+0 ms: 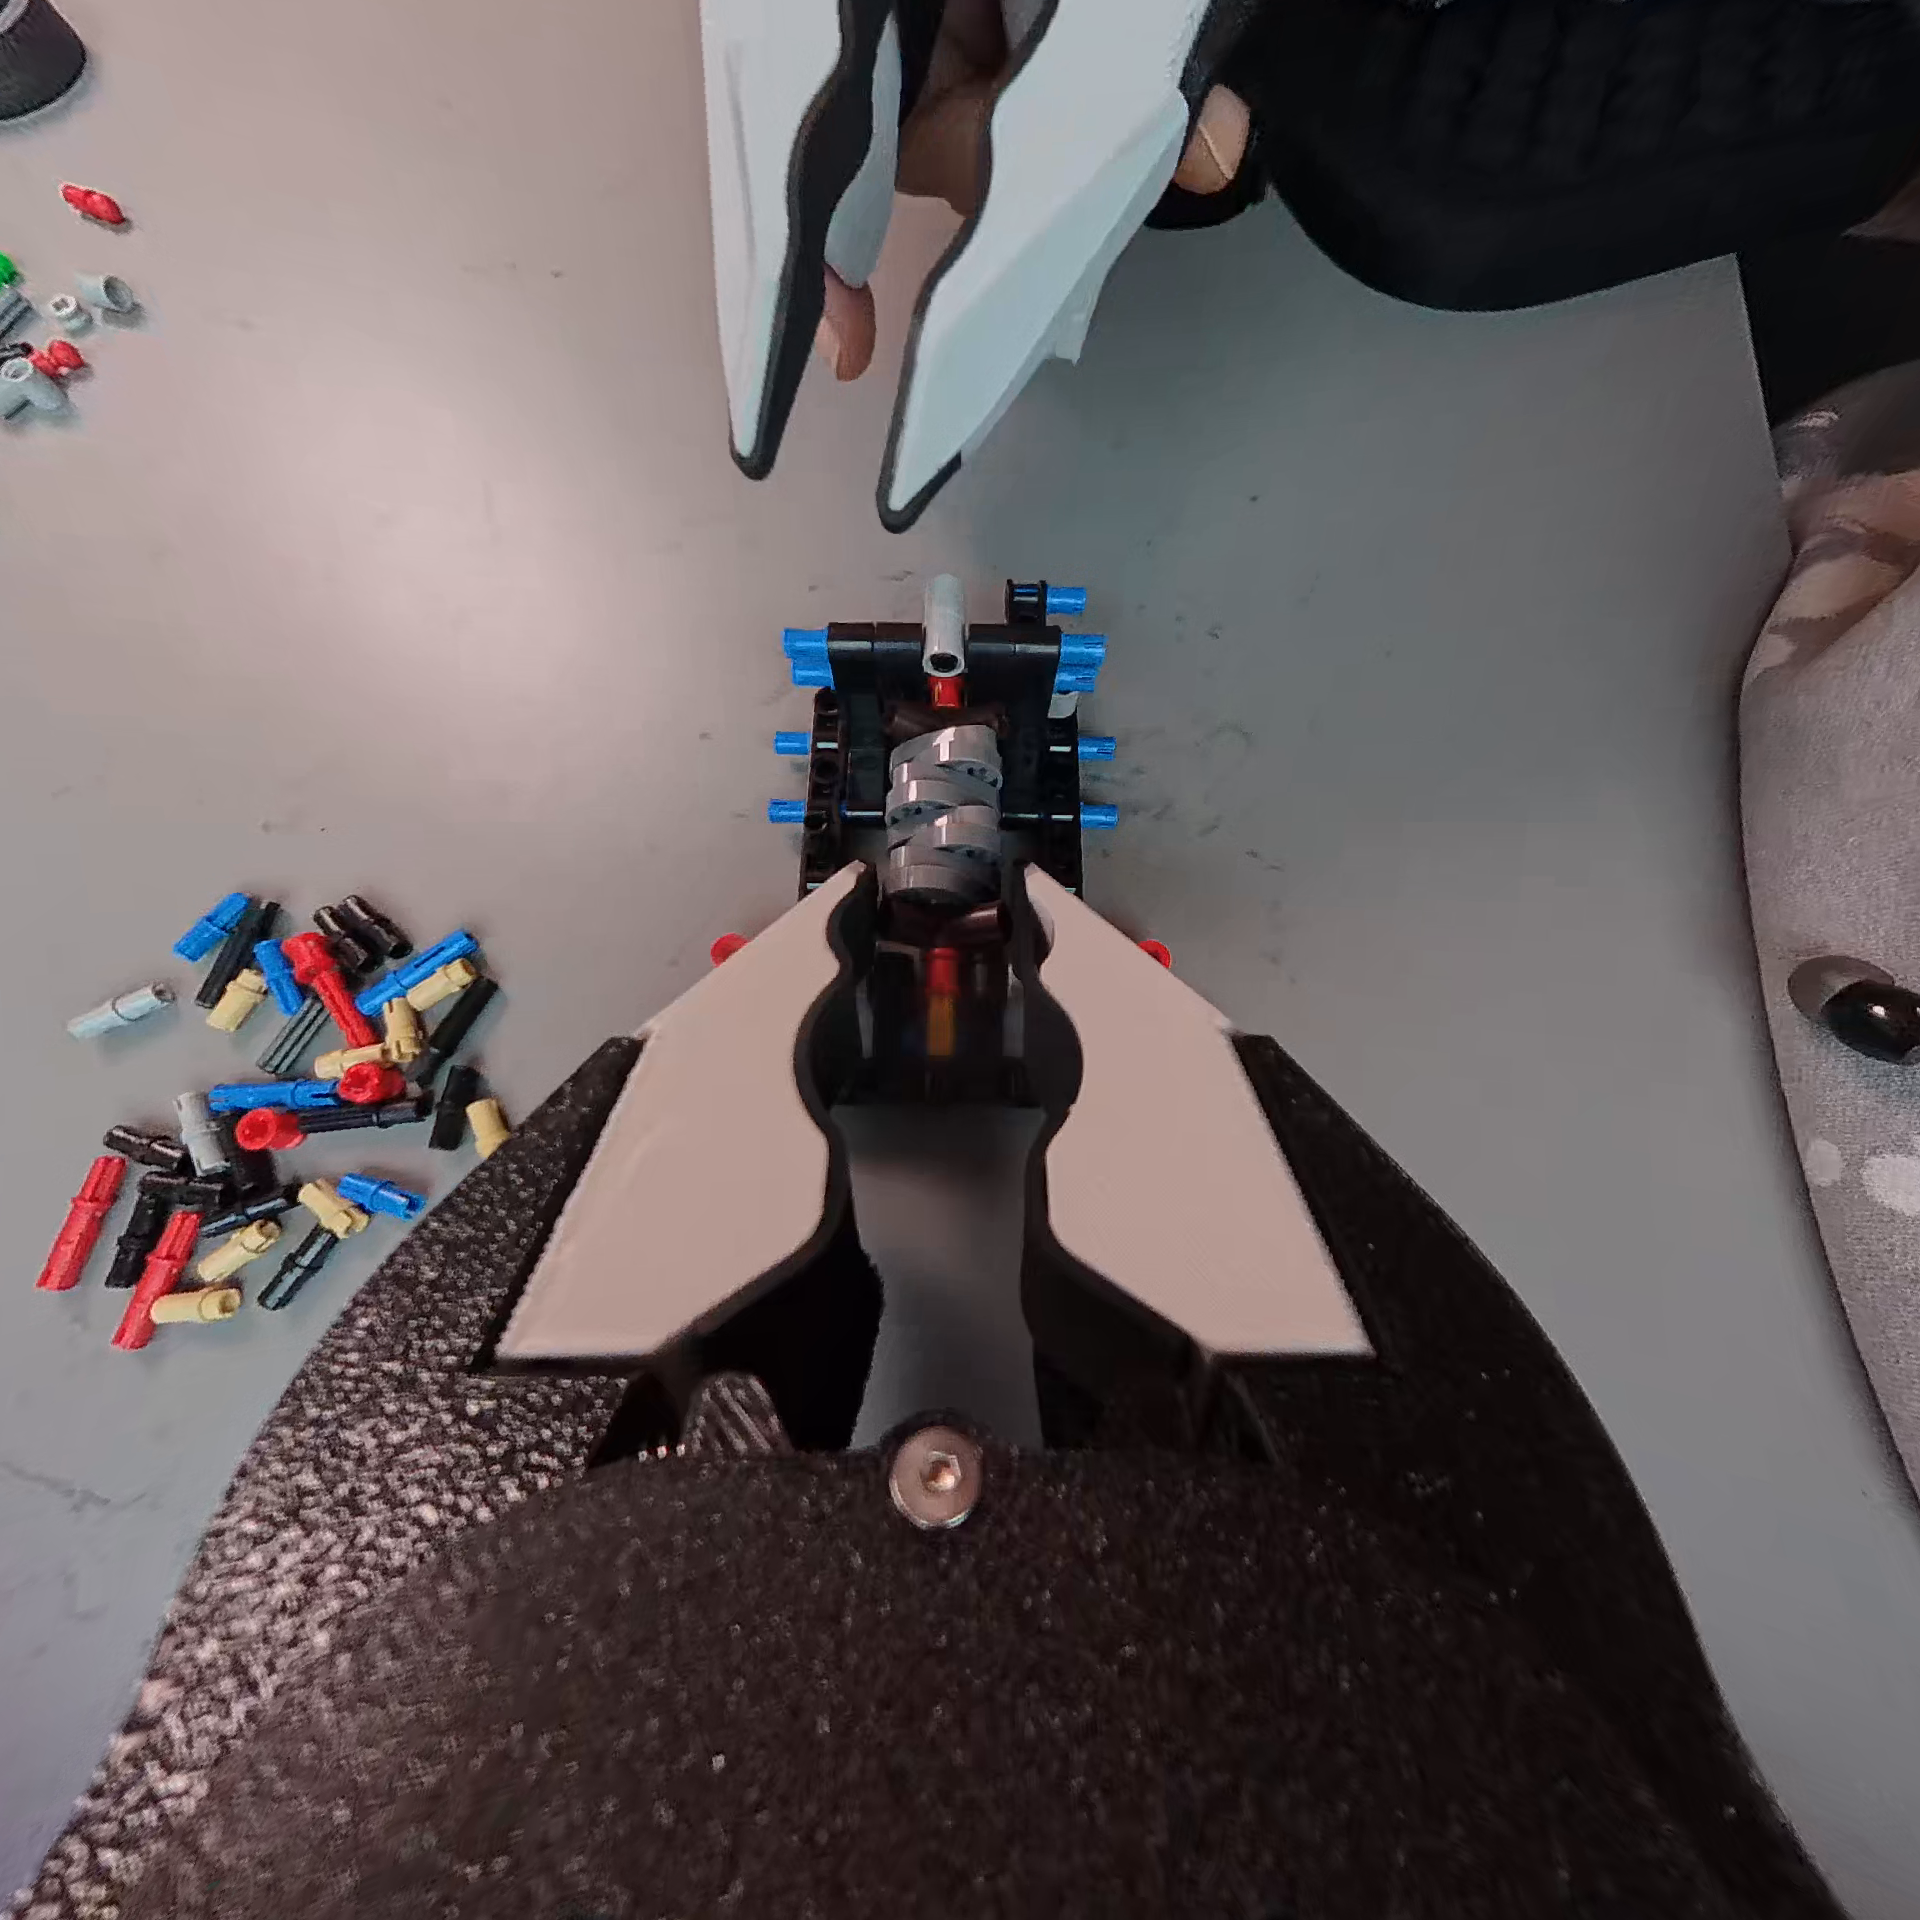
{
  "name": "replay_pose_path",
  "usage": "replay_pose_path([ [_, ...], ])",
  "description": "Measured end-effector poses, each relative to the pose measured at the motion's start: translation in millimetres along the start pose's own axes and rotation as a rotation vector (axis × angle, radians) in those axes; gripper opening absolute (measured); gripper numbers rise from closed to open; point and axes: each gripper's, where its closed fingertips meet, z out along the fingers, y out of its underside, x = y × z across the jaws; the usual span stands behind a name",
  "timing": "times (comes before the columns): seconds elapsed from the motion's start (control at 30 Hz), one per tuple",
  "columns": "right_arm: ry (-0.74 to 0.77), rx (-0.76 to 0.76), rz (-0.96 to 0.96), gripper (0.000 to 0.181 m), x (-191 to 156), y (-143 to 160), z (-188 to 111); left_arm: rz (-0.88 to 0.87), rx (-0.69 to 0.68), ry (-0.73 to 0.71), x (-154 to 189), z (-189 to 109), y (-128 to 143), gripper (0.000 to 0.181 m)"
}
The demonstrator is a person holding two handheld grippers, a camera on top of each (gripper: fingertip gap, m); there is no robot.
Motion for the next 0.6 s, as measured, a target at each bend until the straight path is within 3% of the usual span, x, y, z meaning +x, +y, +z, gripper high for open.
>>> replay_pose_path([
  [0.03,0.009,0.020,0.009,0.019,3,-2,-2,0.001,0.009,0.001,0,2,-2,0.025],
  [0.33,0.183,0.200,0.119,0.018,49,-21,-23,0.001,0.059,-0.075,-17,16,-18,0.029],
  [0.47,0.313,0.240,0.119,0.018,76,-24,-30,-0.040,0.294,-0.086,-22,-8,-52,0.050],
  [0.6,0.438,0.264,0.099,0.020,124,-42,-32,-0.179,0.584,-0.138,-44,-47,-83,0.064],
])
